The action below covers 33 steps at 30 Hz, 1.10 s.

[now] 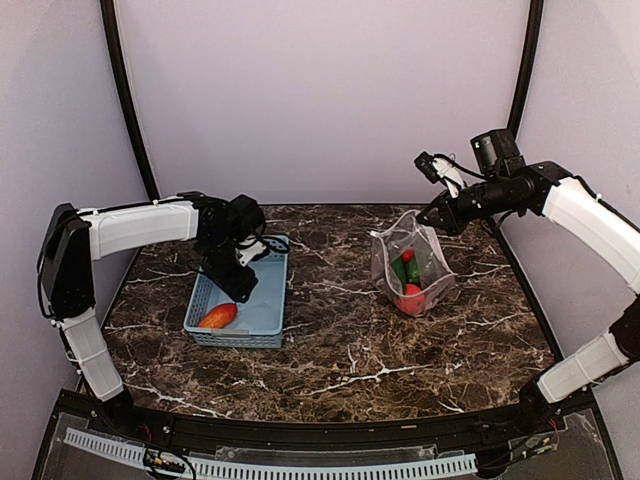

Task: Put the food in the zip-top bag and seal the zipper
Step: Pick up the fake fruit from the bin.

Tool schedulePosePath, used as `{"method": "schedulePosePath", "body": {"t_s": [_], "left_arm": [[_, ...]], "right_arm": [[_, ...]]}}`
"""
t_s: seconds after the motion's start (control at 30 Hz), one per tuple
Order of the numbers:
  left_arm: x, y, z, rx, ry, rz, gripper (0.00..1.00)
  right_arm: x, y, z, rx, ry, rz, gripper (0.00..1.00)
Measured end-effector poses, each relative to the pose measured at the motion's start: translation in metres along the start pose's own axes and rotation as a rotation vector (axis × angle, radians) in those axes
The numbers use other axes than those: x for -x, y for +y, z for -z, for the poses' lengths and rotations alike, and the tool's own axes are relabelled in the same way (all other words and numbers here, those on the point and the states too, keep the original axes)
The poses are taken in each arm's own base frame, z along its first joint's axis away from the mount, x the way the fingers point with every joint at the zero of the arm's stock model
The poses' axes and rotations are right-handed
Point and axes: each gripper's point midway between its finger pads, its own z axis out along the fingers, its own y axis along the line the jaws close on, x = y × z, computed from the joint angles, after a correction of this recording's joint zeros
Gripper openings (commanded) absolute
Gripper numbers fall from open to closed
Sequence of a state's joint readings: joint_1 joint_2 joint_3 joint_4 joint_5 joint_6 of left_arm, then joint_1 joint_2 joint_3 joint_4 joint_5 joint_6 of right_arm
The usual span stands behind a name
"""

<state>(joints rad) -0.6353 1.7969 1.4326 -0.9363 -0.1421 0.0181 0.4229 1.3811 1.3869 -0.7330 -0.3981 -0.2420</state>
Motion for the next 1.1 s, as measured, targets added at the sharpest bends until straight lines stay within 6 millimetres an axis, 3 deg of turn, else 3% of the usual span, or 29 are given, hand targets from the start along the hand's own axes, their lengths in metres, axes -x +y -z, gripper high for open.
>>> {"method": "schedulePosePath", "body": {"t_s": [0.2, 0.37, 0.6, 0.73, 0.9, 1.0, 1.1], "left_arm": [[-0.035, 0.004, -0.026, 0.009, 0.102, -0.003, 0.58], [-0.051, 0.008, -0.043, 0.001, 0.137, -0.016, 0.52], [-0.048, 0.010, -0.046, -0.014, 0.120, -0.018, 0.39], [-0.038, 0.008, -0.039, -0.035, 0.096, -0.016, 0.37], [0.002, 0.005, -0.004, -0.077, -0.034, -0.007, 0.37], [0.036, 0.002, 0.042, -0.082, -0.198, -0.013, 0.36], [0.071, -0.020, 0.102, -0.097, -0.408, -0.063, 0.34]], "right_arm": [[0.000, 0.000, 0.000, -0.002, 0.001, 0.005, 0.00], [0.000, 0.000, 0.000, -0.002, 0.001, 0.008, 0.00], [-0.004, 0.000, -0.002, 0.000, 0.010, 0.004, 0.00], [-0.005, -0.001, -0.003, -0.002, 0.013, 0.004, 0.00], [-0.005, -0.001, -0.002, -0.002, 0.014, 0.004, 0.00], [-0.003, 0.000, 0.000, -0.002, 0.012, 0.007, 0.00], [-0.001, 0.002, 0.000, 0.001, 0.013, 0.010, 0.00]]}}
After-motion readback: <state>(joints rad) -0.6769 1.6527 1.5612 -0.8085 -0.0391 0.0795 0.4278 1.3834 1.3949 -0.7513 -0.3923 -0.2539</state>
